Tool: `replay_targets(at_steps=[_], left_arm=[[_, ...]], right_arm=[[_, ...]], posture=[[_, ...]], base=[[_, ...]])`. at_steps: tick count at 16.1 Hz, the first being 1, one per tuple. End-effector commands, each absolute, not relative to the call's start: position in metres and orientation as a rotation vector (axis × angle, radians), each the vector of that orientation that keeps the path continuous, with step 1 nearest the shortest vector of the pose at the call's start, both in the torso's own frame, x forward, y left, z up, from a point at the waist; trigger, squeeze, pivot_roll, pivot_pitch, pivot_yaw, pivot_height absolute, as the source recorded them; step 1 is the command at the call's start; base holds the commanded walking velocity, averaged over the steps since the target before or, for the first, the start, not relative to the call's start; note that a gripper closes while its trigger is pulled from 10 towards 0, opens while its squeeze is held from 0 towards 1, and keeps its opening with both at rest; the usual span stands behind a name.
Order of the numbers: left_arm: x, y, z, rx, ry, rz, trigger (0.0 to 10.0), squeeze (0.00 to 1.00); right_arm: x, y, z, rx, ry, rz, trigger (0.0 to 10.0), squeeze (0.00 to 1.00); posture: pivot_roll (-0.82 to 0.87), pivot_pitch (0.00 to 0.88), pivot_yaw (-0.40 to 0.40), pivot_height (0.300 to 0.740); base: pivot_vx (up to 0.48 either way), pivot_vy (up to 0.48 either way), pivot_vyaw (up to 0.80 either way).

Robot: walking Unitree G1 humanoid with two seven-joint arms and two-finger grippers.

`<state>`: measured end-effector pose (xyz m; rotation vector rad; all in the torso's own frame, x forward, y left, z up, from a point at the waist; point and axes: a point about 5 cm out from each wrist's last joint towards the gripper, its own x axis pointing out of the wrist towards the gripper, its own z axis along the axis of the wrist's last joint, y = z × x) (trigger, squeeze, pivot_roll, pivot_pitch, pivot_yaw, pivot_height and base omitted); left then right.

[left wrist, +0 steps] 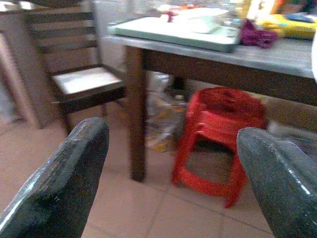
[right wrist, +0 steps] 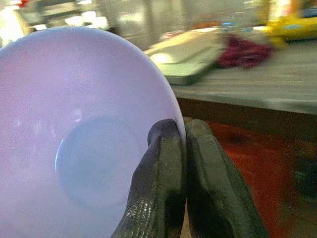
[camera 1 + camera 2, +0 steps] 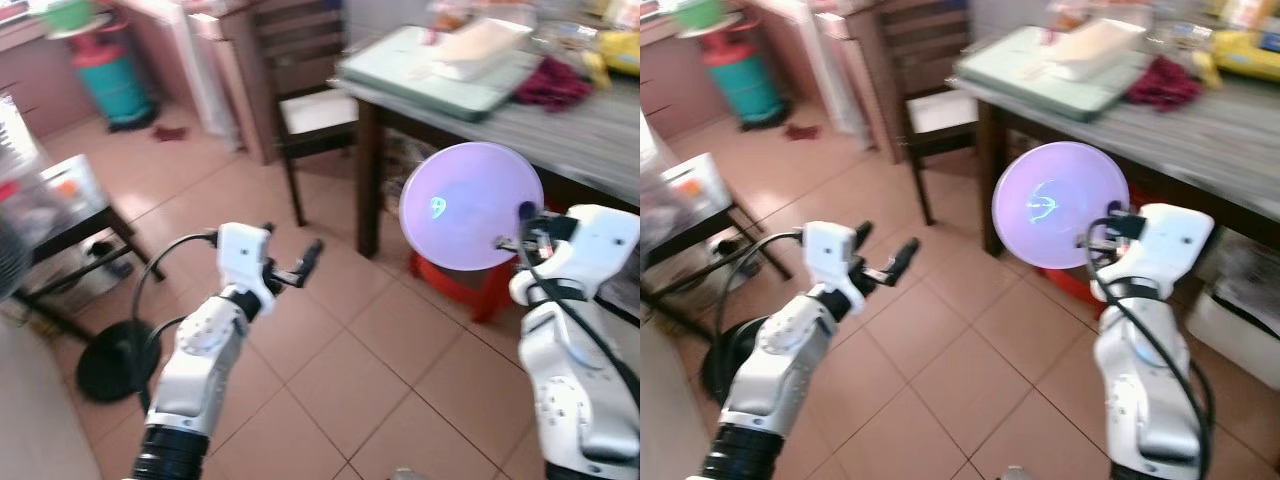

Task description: Setting the table

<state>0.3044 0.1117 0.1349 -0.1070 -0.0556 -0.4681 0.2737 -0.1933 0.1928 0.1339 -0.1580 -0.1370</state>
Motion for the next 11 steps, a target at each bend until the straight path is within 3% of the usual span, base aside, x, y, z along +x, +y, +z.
replay_targets(at_steps=[1,3,6,11], left_arm=[[0.3038,0.113,0.133,-0.099,-0.044,-0.459,10.0,0.0],[0.3033,0.1121,0.1344,-0.099,-0.05,-0.473,10.0,0.0],[0.3039,0.1129,0.1368,-0.113,-0.059,-0.475,10.0,0.0],[0.3032,0.1137,0.1368,-0.112,-0.061,-0.484,10.0,0.0]], right_arm=[[0.2725,-0.1924,0.1968,0.135,-0.177,-0.134,10.0,0.0],[0.2725,-0.1916,0.1964,0.14,-0.173,-0.133,10.0,0.0],[0.2724,-0.1913,0.1966,0.138,-0.173,-0.133,10.0,0.0],[0.2726,-0.1909,0.1974,0.137,-0.179,-0.129,10.0,0.0]], posture=[[-0.19,0.122,0.104,0.74],[-0.19,0.122,0.104,0.74],[-0.19,0.122,0.104,0.74],[-0.19,0.118,0.102,0.74]], base=[[0.0,0.0,0.0],[0.0,0.0,0.0],[0.0,0.0,-0.8],[0.398,0.0,-0.63]])
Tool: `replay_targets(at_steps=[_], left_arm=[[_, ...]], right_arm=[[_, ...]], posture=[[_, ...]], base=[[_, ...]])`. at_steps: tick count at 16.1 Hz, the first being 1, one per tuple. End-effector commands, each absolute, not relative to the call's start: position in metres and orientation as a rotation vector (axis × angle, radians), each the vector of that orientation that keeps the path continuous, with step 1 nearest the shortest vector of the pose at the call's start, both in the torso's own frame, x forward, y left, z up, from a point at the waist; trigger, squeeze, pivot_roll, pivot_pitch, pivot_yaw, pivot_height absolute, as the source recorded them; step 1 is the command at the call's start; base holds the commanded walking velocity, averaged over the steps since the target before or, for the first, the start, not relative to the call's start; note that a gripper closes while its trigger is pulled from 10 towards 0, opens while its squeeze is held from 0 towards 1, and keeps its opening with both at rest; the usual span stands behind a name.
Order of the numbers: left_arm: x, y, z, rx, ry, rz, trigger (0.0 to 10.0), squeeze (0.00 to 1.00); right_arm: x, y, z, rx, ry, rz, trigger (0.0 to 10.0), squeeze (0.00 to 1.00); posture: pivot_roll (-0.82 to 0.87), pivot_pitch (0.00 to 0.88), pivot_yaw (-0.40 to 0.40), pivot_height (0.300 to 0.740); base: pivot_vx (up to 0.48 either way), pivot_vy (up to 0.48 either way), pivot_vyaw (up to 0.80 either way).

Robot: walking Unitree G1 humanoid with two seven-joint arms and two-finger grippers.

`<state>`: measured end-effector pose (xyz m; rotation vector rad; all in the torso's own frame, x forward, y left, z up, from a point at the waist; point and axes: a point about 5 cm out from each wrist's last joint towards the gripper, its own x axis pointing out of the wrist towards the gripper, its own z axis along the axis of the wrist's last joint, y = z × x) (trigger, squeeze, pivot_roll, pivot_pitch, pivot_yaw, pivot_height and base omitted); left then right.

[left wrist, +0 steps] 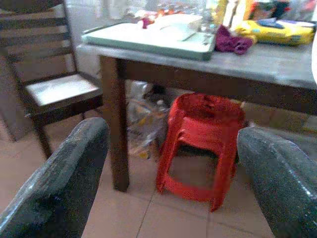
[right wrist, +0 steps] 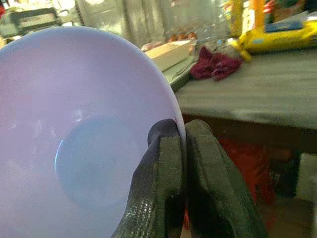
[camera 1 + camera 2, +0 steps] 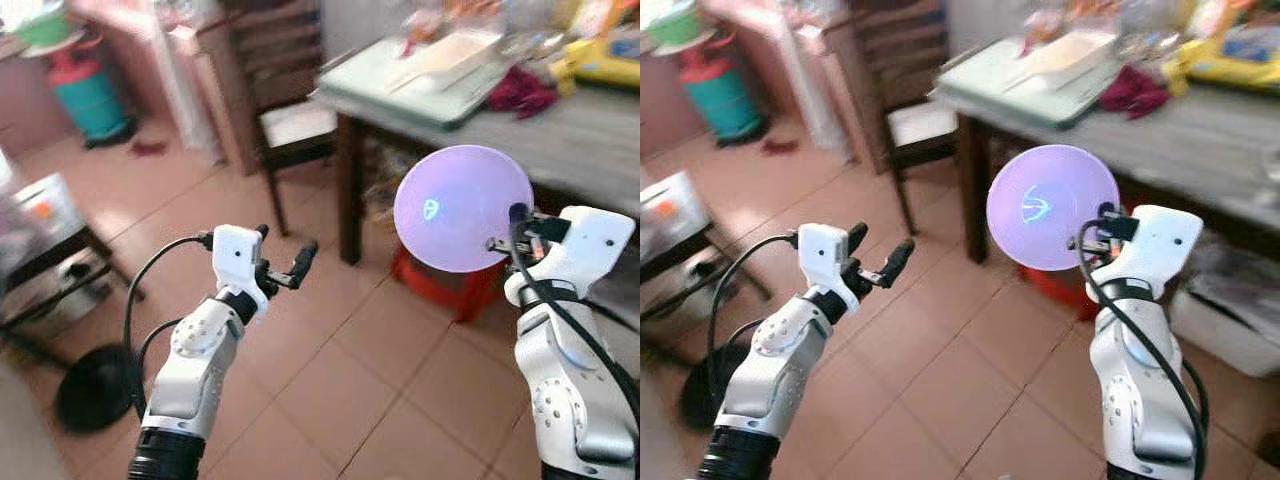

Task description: Setting the table

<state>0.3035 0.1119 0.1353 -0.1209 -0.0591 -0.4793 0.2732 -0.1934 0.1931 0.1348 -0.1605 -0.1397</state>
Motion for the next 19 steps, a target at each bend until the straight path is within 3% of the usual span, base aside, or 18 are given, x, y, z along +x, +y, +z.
replay_targets(at_steps=[1,12,19], left_arm=[[0.303,0.114,0.137,-0.111,-0.061,-0.483,10.0,0.0],[0.299,0.111,0.131,-0.113,-0.032,-0.504,10.0,0.0],[0.301,0.112,0.128,-0.116,-0.002,-0.473,10.0,0.0]], right_arm=[[0.273,-0.191,0.197,0.136,-0.179,-0.128,10.0,0.0],[0.273,-0.191,0.197,0.137,-0.171,-0.125,10.0,0.0],[0.273,-0.191,0.195,0.139,-0.164,-0.125,10.0,0.0]], posture=[[-0.19,0.116,0.102,0.74],[-0.19,0.119,0.097,0.74],[-0.2,0.121,0.097,0.74]], base=[[0.439,0.0,-0.53],[0.447,0.0,-0.2],[0.0,0.0,-0.06]])
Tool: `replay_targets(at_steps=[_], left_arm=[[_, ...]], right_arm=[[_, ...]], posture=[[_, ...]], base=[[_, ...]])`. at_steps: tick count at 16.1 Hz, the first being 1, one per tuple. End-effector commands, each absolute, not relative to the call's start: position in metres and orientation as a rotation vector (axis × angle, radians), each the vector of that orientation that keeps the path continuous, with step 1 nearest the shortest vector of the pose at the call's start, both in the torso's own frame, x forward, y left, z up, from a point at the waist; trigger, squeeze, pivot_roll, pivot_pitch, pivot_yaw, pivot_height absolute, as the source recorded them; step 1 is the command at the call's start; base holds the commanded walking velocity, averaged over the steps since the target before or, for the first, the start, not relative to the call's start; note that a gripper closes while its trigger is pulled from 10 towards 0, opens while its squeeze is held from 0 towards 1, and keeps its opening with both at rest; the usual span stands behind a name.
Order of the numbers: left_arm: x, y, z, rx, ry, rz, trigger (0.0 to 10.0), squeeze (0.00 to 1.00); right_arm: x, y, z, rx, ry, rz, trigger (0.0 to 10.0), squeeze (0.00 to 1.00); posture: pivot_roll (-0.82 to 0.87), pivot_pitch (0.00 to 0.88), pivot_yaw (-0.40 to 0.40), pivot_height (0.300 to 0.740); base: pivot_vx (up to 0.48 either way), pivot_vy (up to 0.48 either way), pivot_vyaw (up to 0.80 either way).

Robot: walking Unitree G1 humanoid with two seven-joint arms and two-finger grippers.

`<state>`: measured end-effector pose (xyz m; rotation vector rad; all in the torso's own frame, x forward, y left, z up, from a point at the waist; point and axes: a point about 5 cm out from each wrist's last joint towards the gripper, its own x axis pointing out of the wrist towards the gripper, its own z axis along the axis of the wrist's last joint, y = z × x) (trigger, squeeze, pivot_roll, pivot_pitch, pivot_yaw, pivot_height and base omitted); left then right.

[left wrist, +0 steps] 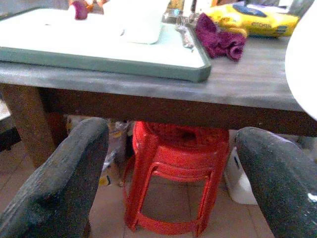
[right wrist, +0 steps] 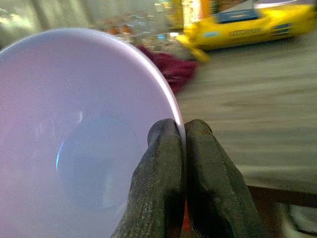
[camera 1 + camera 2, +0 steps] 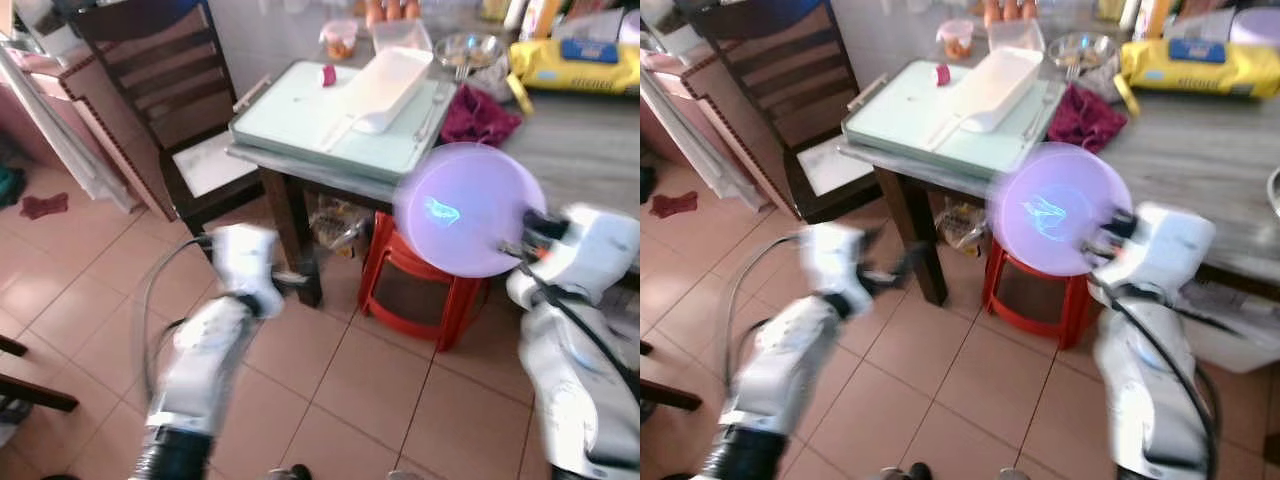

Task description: Setting the table

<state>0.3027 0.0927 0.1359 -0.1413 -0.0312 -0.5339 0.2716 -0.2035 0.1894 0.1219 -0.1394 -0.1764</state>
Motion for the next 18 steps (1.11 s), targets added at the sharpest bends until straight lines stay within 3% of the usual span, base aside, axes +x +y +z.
replay_targets(at_steps=[1,7,14,18], left_arm=[[0.3013,0.1115,0.1282,-0.116,-0.001,-0.473,10.0,0.0],[0.3024,0.1115,0.1285,-0.107,0.002,-0.48,10.0,0.0],[0.3024,0.1134,0.129,-0.11,0.003,-0.481,10.0,0.0],[0.3031,0.1141,0.1298,-0.102,0.002,-0.483,10.0,0.0]], right_arm=[[0.273,-0.1911,0.1953,0.139,-0.164,-0.125,10.0,0.0],[0.2731,-0.1914,0.1944,0.143,-0.158,-0.13,10.0,0.0],[0.273,-0.1912,0.1933,0.148,-0.156,-0.134,10.0,0.0],[0.2739,-0.1906,0.1928,0.154,-0.158,-0.137,10.0,0.0]], posture=[[-0.2,0.121,0.097,0.74],[-0.2,0.119,0.102,0.74],[-0.19,0.12,0.107,0.74],[-0.19,0.117,0.112,0.74]], base=[[0.0,0.0,0.0],[0.0,0.0,-0.62],[0.0,-0.342,-0.56],[0.0,-0.362,0.0]])
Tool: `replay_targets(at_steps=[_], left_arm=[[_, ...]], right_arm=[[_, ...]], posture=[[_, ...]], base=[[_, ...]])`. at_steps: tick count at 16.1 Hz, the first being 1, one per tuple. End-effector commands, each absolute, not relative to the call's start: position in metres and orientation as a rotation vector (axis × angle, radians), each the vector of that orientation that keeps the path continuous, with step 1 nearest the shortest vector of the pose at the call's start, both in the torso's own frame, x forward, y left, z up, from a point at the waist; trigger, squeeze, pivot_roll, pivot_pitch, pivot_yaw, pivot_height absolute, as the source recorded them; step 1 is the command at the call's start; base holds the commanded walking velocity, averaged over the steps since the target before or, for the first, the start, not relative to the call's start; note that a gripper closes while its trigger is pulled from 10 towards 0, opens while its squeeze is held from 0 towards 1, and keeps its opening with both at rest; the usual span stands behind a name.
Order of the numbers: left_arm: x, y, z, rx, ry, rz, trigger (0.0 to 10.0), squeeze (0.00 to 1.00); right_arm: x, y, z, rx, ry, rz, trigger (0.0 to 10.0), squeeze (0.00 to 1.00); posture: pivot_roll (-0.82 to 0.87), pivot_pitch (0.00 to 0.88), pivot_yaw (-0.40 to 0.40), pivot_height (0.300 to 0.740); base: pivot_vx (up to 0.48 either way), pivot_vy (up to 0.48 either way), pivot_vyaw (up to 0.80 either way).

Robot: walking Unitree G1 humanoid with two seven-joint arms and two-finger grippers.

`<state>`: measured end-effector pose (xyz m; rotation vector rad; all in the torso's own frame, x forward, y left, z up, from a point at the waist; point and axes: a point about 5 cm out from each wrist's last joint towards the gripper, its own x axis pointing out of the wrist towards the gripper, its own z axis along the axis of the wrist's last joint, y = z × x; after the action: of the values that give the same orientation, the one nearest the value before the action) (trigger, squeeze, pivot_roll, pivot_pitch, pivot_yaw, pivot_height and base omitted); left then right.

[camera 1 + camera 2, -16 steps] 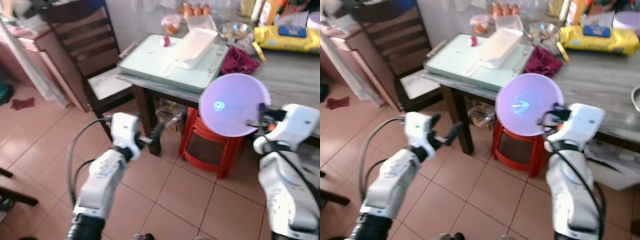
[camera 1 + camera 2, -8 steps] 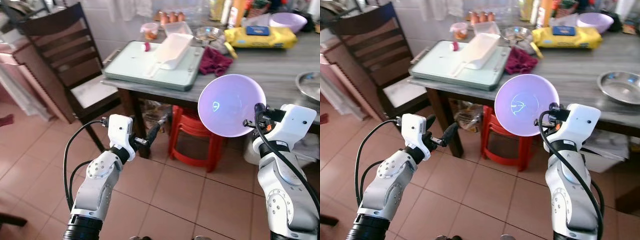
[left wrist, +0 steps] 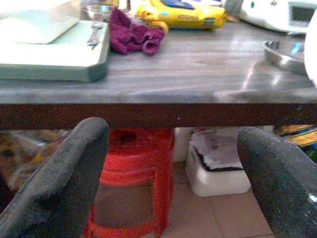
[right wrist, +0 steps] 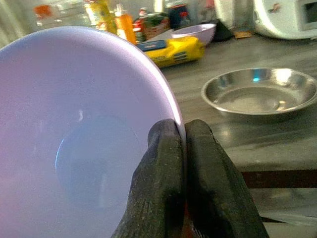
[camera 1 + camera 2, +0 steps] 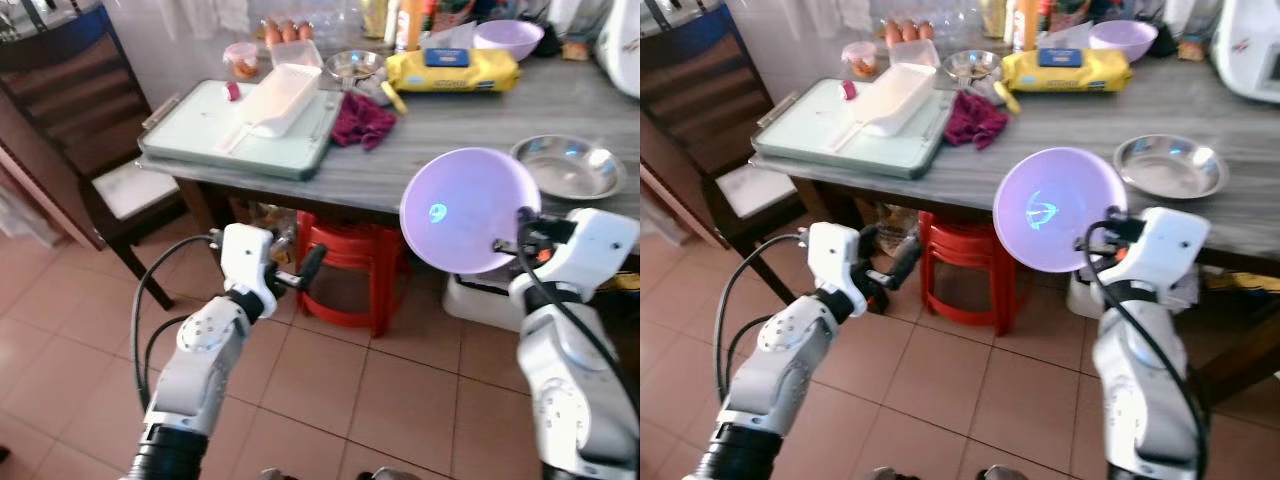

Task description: Setting the table

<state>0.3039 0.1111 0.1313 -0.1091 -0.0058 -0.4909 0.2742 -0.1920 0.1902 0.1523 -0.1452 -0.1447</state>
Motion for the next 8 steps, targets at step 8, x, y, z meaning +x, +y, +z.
replay_targets(at_steps=[8], left_arm=[[0.3054,0.1145,0.1348,-0.107,-0.028,-0.466,10.0,0.0]], right_arm=[[0.2741,-0.192,0.1947,0.154,-0.167,-0.148,10.0,0.0]], posture=[[-0.19,0.116,0.115,0.74]], base=[[0.0,-0.219,0.0]])
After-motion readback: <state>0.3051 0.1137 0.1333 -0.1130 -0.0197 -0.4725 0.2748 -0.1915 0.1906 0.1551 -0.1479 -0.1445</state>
